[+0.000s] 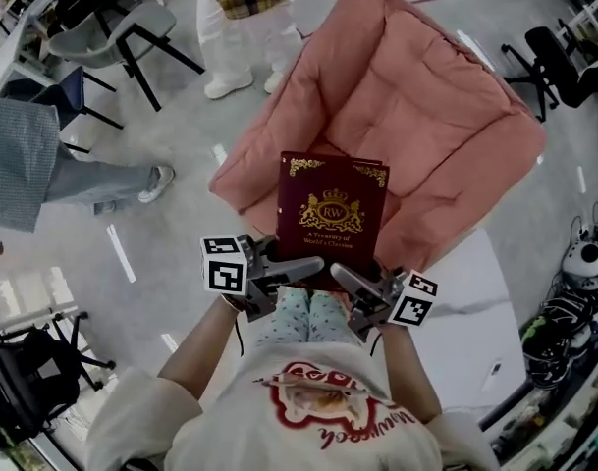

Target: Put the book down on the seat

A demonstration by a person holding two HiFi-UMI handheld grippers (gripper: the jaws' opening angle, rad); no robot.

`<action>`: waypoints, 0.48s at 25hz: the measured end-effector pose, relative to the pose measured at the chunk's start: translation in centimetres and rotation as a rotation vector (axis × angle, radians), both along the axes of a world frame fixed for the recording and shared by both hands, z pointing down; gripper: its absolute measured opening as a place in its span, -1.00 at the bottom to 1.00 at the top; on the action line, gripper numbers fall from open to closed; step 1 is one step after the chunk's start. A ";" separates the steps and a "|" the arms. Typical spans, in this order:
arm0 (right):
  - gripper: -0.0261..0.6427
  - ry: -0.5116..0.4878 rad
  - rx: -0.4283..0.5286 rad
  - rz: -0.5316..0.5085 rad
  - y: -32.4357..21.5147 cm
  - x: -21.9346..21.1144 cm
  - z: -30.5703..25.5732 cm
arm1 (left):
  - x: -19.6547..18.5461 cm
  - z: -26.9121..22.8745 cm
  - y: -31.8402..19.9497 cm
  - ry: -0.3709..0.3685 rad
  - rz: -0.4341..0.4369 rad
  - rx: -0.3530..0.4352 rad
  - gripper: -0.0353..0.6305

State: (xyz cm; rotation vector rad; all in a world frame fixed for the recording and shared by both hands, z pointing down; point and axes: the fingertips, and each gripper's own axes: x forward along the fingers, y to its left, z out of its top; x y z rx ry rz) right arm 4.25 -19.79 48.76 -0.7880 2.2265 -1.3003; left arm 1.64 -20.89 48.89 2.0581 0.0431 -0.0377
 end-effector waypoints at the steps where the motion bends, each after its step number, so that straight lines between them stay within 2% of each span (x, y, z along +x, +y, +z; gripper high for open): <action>1: -0.25 0.000 -0.007 0.005 0.0 0.1 0.8 | 0.1 0.8 -0.1 -0.001 0.003 -0.006 -0.17; 7: -0.25 0.010 -0.019 0.013 -0.3 1.0 4.4 | 1.0 4.5 -0.4 0.002 0.018 -0.012 -0.16; 12: -0.25 0.023 0.001 -0.005 -0.5 0.5 3.4 | 0.5 3.4 -0.5 0.010 0.000 0.007 -0.16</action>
